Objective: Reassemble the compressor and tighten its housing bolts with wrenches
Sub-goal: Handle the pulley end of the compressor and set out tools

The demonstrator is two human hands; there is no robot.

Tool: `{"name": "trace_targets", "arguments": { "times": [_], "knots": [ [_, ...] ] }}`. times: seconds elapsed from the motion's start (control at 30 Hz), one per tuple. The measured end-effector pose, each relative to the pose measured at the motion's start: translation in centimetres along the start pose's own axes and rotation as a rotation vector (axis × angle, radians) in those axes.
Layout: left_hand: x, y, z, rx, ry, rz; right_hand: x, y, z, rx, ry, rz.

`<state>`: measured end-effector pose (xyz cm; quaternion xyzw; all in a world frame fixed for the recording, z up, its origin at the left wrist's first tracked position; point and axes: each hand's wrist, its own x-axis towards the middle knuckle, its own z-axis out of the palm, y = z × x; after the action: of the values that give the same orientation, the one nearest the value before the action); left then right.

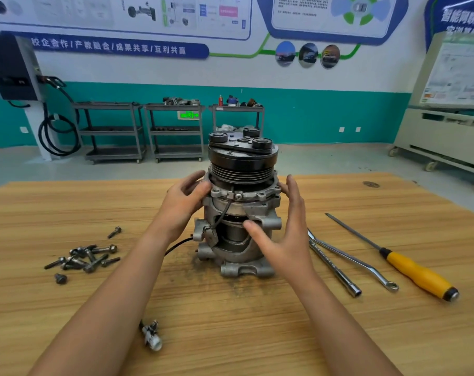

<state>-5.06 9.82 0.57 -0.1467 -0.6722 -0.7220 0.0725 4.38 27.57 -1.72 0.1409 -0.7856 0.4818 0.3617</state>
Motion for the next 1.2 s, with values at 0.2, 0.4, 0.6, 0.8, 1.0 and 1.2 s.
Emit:
{"name": "trace_targets", "arguments": {
  "times": [0.2, 0.4, 0.6, 0.8, 1.0, 1.2],
  "knots": [
    [0.4, -0.3, 0.4, -0.267, 0.066, -0.103, -0.3, -0.1, -0.4, 0.021, 0.033, -0.101],
    [1.1, 1.8, 0.1, -0.147, 0.030, -0.255, 0.2, -1.3, -0.5, 0.110, 0.077, -0.155],
    [0.6, 6.2, -1.1, 0.276, -0.142, 0.114, 8.0, -2.0, -2.5, 0.191, -0.159, 0.249],
    [1.5, 5.9, 2.5, 0.284, -0.243, 0.225, 10.5, -0.4, -0.6, 0.370, -0.309, 0.161],
    [1.9, 5.2, 2.6, 0.185, -0.190, 0.258, 10.7, -0.3, 0.0, 0.399, -0.175, 0.133],
    [2.3, 4.9, 2.3, 0.142, -0.153, 0.241, 11.2, -0.8, 0.9, 0.423, -0.092, 0.194]
  ]
}}
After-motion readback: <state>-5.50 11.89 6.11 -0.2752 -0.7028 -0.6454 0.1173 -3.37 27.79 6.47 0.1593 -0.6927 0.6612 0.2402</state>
